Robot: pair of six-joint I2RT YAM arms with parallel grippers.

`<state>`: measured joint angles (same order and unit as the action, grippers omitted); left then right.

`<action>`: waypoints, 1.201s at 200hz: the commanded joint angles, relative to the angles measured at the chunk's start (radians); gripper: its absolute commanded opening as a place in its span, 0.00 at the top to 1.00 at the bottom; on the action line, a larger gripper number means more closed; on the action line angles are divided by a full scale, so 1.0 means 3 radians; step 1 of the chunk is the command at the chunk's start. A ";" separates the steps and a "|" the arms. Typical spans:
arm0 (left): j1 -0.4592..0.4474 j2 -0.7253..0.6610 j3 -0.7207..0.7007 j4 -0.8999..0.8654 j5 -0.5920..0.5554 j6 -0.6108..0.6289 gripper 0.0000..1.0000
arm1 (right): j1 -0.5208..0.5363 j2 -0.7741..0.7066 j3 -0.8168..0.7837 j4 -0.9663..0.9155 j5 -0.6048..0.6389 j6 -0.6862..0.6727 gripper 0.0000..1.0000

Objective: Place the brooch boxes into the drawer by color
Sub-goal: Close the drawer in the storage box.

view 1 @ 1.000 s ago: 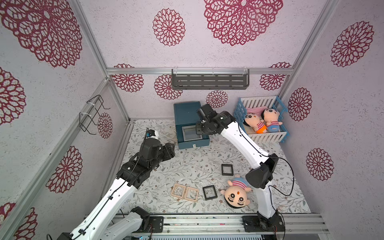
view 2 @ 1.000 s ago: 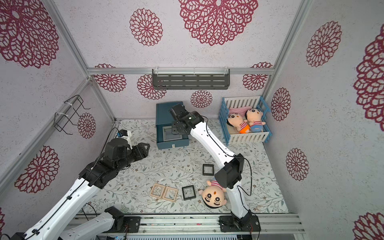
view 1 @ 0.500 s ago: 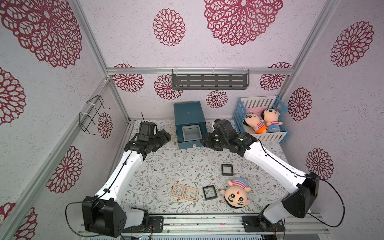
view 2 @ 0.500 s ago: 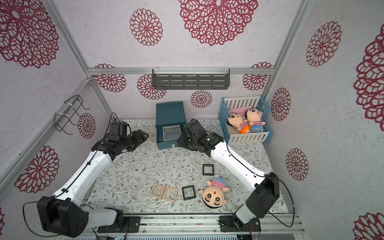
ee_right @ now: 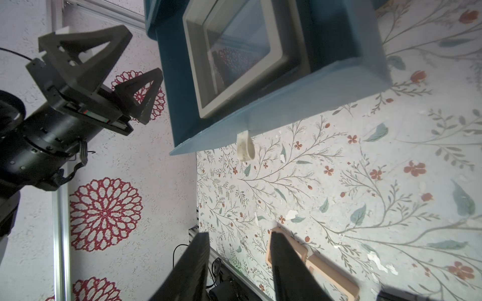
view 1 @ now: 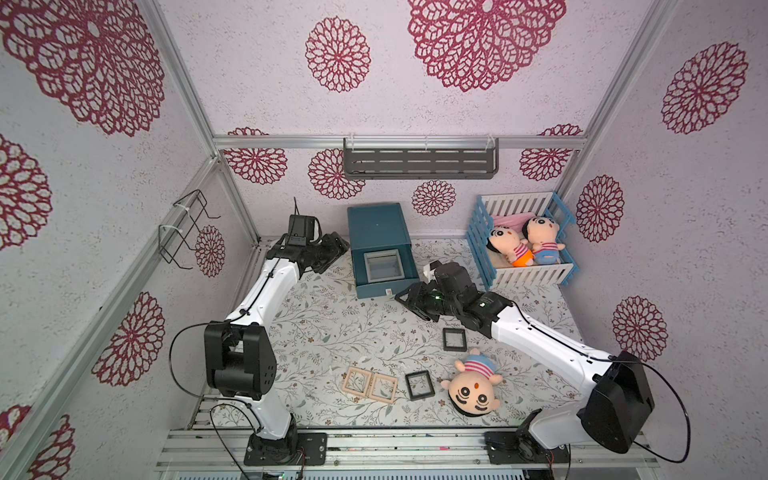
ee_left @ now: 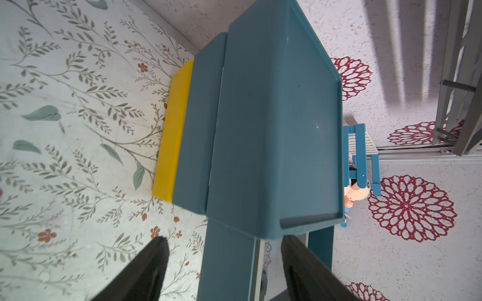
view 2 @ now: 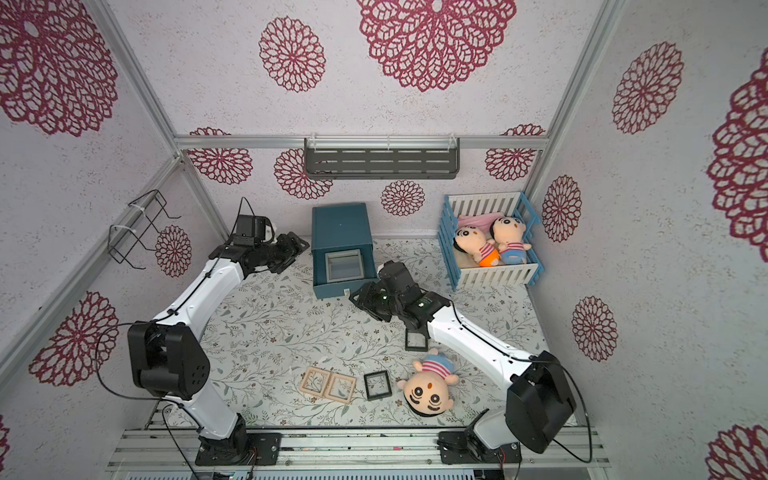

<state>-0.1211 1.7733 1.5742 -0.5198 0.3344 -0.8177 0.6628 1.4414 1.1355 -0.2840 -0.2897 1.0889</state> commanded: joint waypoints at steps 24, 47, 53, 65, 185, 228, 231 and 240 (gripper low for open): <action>0.0036 0.0401 0.0502 0.0046 0.0120 0.0201 0.26 | -0.0046 -0.0087 -0.0338 0.0987 -0.0243 0.0590 0.55; 0.0040 0.0575 0.0679 0.0010 0.0142 0.0222 0.28 | -0.0046 -0.0119 -0.0600 0.1448 -0.0216 0.0926 0.55; 0.0047 0.0601 0.0714 0.0016 0.0161 0.0216 0.28 | -0.0048 -0.0123 -0.0653 0.1555 -0.0201 0.0996 0.55; 0.0046 0.0740 0.0767 0.0033 0.0186 0.0196 0.30 | -0.0043 -0.0113 -0.0743 0.1754 -0.0176 0.1132 0.55; 0.0029 0.0895 0.0829 0.0085 0.0286 0.0134 0.39 | -0.0006 0.0352 -0.0965 0.3023 -0.0077 0.1877 0.57; 0.0016 0.0900 0.0859 0.0106 0.0308 0.0108 0.40 | 0.0005 0.0427 -0.1010 0.3020 -0.0066 0.1939 0.57; 0.0015 0.0899 0.0858 0.0106 0.0311 0.0105 0.40 | 0.0005 0.0438 -0.1012 0.3033 -0.0062 0.1944 0.57; 0.0015 0.0897 0.0863 0.0106 0.0312 0.0101 0.40 | 0.0005 0.0474 -0.1016 0.3092 -0.0053 0.1957 0.57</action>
<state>-0.1143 2.0335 1.8332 -0.4911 0.4244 -0.7868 0.6594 1.5692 0.8284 0.5659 -0.3286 1.6497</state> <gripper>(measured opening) 0.606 0.430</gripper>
